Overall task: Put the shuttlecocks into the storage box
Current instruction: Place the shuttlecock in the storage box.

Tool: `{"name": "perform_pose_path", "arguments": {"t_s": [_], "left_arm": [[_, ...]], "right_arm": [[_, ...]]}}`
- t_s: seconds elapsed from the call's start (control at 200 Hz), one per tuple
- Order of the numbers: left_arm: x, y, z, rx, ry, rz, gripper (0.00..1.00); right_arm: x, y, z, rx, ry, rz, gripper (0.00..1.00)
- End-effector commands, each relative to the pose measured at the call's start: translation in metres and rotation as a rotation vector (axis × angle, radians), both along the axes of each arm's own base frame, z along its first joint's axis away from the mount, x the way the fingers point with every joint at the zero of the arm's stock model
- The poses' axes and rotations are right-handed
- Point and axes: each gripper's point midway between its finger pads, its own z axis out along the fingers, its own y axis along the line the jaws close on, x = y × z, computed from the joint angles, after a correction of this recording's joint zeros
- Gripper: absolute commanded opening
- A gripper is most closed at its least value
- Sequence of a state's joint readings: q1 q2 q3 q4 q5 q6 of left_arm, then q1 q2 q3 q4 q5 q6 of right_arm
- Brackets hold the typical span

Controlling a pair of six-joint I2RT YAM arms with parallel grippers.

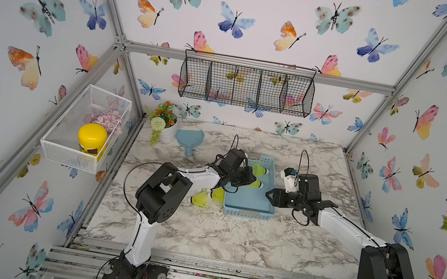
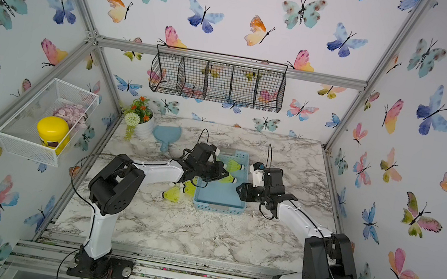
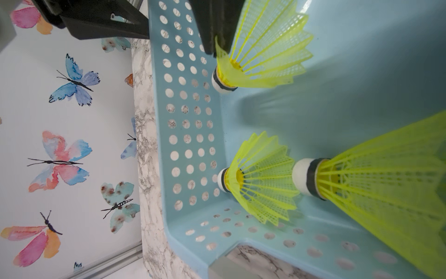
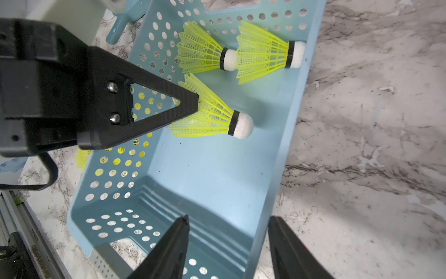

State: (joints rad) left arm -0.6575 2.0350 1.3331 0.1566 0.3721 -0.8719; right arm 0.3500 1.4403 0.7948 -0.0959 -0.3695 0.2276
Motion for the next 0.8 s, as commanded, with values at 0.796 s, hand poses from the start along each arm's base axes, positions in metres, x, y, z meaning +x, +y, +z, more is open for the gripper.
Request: {"name": "perform_pose_path", "arguments": {"t_s": [0.796], "left_arm": [[0.014, -0.03, -0.022, -0.1, 0.049, 0.025, 0.0]], "right_arm": [[-0.007, 0.004, 0.003, 0.022, 0.006, 0.038, 0.59]]}}
